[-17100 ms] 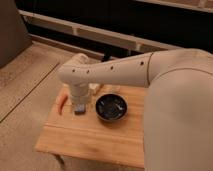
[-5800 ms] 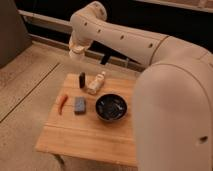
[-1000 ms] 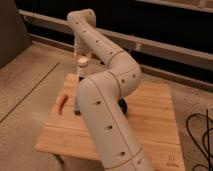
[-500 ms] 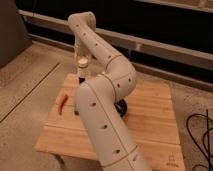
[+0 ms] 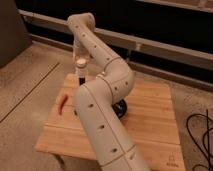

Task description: Place the ceramic cup over the eraser

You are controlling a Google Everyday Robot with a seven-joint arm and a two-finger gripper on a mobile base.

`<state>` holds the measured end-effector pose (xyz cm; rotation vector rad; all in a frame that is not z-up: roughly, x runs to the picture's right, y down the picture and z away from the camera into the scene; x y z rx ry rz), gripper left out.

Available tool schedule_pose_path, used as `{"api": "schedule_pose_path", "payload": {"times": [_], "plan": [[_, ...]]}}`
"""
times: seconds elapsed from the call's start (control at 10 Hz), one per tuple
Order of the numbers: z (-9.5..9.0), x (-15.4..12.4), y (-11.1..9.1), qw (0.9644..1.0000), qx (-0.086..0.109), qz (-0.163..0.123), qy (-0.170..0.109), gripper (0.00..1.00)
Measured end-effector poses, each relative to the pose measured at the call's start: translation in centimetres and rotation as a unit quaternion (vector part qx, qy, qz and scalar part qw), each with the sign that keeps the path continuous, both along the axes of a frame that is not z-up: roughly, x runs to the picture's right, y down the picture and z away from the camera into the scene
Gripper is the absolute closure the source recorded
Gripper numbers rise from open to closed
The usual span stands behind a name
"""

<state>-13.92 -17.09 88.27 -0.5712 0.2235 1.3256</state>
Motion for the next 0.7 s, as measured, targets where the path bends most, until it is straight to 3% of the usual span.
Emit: {"api": "schedule_pose_path", "payload": {"times": [0.7], "plan": [[1.5,0.5,1.4,0.9999,-0.013,-0.002,0.002,1.00]]}}
